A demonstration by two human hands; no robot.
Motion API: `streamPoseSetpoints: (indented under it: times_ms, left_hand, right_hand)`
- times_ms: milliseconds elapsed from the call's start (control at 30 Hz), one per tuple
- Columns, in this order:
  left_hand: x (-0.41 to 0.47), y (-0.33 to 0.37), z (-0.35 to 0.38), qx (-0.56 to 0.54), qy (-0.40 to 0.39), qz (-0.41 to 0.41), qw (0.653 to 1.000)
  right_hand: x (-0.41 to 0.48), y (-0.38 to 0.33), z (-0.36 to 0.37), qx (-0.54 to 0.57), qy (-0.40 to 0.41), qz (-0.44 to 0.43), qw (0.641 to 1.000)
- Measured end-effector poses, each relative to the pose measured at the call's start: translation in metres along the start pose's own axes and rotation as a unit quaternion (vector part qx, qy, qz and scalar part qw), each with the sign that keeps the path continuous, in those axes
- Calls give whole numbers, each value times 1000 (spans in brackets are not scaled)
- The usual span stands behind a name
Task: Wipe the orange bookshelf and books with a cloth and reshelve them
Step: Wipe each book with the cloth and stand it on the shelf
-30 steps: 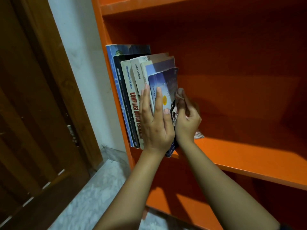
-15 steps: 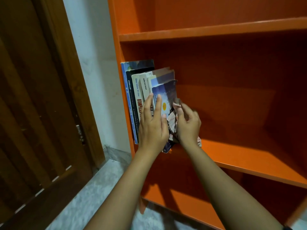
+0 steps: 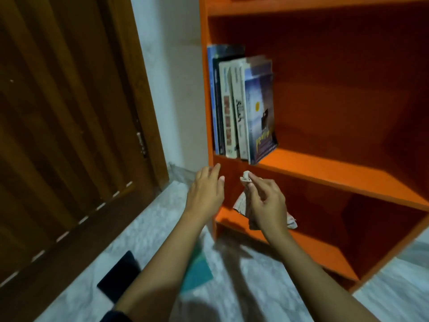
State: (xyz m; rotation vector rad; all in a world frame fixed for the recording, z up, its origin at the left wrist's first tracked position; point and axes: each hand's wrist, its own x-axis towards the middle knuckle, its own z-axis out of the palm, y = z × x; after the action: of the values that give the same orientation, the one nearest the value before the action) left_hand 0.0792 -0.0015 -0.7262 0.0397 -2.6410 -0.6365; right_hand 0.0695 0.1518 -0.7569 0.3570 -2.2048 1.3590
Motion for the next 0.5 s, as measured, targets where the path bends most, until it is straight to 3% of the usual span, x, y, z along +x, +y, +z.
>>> streamPoseSetpoints:
  times_ms: [200,333,433,500]
  left_hand:
    - [-75,-84,60,39,-208,-175,962]
    - [-110,-144,105,62,-234,-206,948]
    - [-131,-184,141,51,-328,-299,895]
    - [-143,-202,157,2,-341,-325,882]
  right_hand:
    - [-82,59,60,-100,-146,108,978]
    - [-111,92,101,-146,-245,160,945]
    - [-130,123,133,-166,-303,182,921]
    - [-143,140,148,-163,-330,190,910]
